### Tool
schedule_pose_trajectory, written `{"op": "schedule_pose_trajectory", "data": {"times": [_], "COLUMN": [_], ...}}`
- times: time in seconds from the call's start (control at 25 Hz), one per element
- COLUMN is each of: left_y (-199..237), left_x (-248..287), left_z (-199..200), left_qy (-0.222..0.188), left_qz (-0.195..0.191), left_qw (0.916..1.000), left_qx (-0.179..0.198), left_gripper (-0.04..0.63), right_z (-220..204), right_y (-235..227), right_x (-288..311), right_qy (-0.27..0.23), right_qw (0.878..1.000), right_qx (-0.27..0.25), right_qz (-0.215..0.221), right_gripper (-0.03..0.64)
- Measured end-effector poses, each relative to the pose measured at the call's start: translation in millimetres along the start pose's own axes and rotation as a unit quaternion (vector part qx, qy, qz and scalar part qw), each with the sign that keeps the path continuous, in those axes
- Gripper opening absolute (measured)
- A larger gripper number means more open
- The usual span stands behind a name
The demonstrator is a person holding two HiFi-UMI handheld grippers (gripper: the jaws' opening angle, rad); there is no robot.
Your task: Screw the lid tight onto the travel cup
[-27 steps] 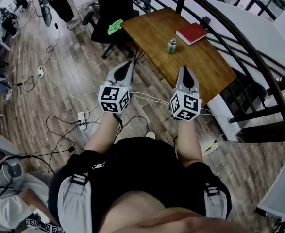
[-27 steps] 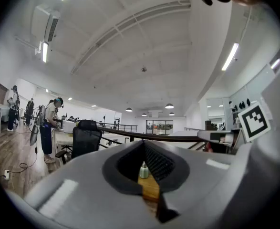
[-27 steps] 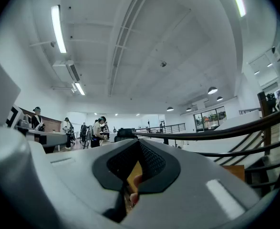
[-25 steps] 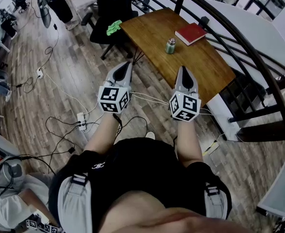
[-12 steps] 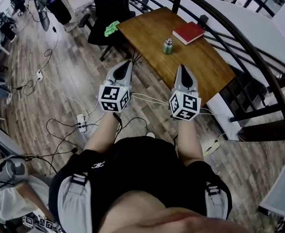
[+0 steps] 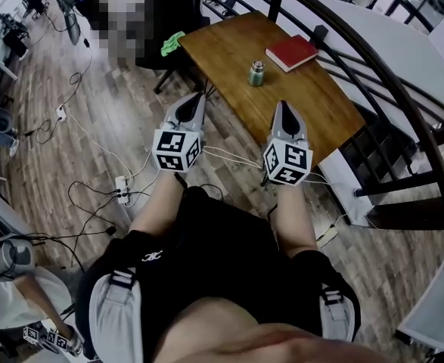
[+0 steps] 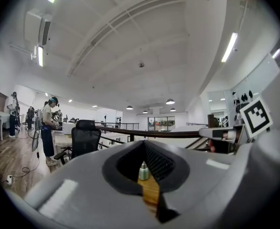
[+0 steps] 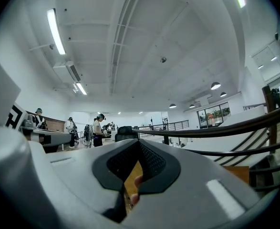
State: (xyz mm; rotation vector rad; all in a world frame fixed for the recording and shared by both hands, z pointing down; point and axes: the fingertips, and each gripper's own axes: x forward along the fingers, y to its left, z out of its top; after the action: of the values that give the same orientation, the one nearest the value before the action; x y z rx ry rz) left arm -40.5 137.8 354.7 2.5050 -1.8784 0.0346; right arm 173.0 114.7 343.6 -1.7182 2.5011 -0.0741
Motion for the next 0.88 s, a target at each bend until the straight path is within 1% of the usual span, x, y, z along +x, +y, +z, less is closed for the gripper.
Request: {"op": "schedule_pose_trajectory", "data": {"times": [0.08, 0.24, 0.32, 0.56, 0.72, 0.8, 0.88], "left_y": [-5, -8, -5, 19, 42, 53, 64], "left_x": [9, 27, 37, 76, 112, 132, 150], "left_z": [-1, 1, -1, -6, -11, -10, -5], "left_qy": [0.001, 0.000, 0.000, -0.003, 0.001, 0.004, 0.002], "left_qz": [-0.004, -0.011, -0.013, -0.029, -0.040, -0.051, -0.066], "left_qw": [1.0000, 0.9997, 0.9996, 0.9996, 0.9990, 0.9983, 0.9974], "left_qx": [-0.004, 0.022, 0.024, 0.000, -0.019, -0.029, -0.029], "left_gripper": [0.049, 0.049, 0.049, 0.049, 0.049, 0.049, 0.049], "right_z": [-3, -4, -6, -18, -17, -16, -11], "right_y": [-8, -15, -13, -8, -12, -14, -12], "right_x": [3, 19, 29, 70, 107, 126, 144], "right_qy": [0.001, -0.002, 0.001, 0.018, 0.015, 0.014, 0.007], "right_qw": [1.000, 1.000, 1.000, 1.000, 1.000, 1.000, 1.000], "right_qx": [0.001, 0.004, 0.004, -0.023, -0.023, -0.019, -0.016], "right_qz": [0.001, 0.003, 0.007, 0.003, -0.010, -0.017, -0.020], "right_gripper": [-0.002, -0.002, -0.002, -0.002, -0.002, -0.002, -0.002]}}
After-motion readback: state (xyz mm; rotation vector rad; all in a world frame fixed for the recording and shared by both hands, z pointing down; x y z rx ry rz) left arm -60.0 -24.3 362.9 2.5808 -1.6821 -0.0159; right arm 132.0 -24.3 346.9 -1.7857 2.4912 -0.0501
